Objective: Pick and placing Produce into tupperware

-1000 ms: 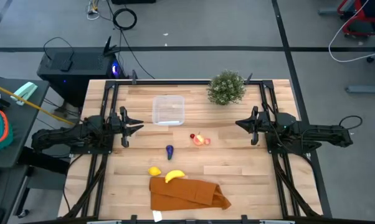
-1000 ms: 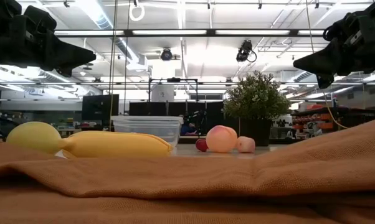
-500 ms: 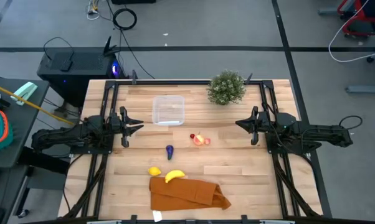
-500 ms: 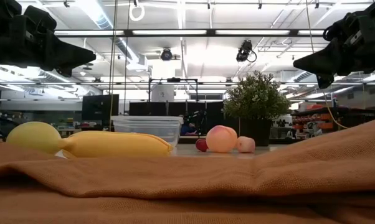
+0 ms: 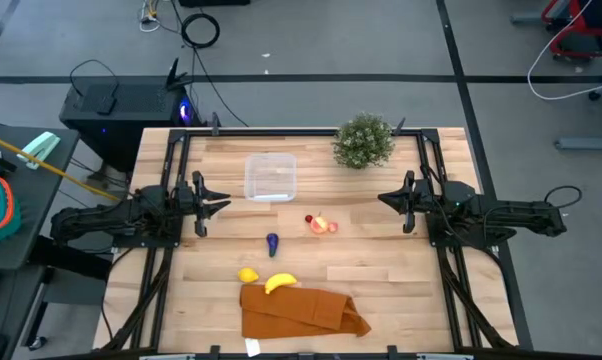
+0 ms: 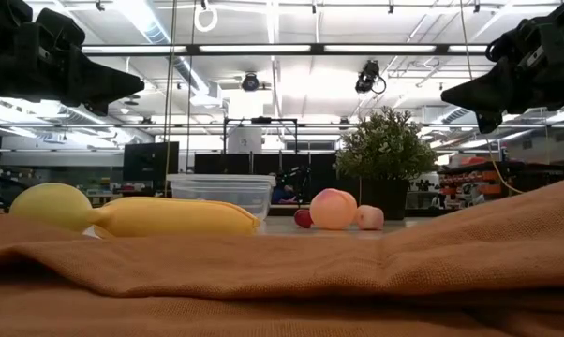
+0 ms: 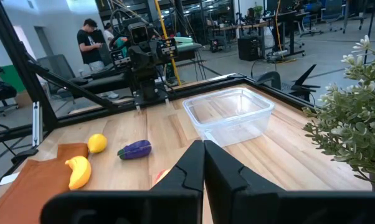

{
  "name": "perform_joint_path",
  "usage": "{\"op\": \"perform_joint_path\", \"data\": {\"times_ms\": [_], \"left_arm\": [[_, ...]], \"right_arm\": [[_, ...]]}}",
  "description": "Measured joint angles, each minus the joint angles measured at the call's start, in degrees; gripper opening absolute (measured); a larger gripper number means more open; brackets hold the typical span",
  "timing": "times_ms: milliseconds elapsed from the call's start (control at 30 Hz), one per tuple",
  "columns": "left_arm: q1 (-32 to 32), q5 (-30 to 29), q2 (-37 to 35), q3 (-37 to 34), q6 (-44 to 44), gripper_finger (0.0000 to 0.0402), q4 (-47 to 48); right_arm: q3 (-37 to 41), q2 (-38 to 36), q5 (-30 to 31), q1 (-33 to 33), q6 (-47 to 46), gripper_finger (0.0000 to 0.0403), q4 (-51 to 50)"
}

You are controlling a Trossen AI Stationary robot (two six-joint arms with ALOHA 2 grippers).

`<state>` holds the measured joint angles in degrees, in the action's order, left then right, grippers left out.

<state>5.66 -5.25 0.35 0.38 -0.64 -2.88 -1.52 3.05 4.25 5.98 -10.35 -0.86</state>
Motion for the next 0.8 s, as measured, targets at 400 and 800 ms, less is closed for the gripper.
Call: {"op": "perform_joint_path", "data": {"times_ms": [400, 800], "left_arm": [[0.0, 0.0, 0.0, 0.01, 0.0, 0.0083, -0.01], [0.0, -0.01, 0.0, 0.0, -0.01, 0.0089, 0.01]], "right_arm": [[-0.02, 0.01, 0.0, -0.02, 0.0, 0.0015, 0.0], [-0.01, 0.0, 0.0, -0.01, 0.0, 0.0015, 0.01]]}}
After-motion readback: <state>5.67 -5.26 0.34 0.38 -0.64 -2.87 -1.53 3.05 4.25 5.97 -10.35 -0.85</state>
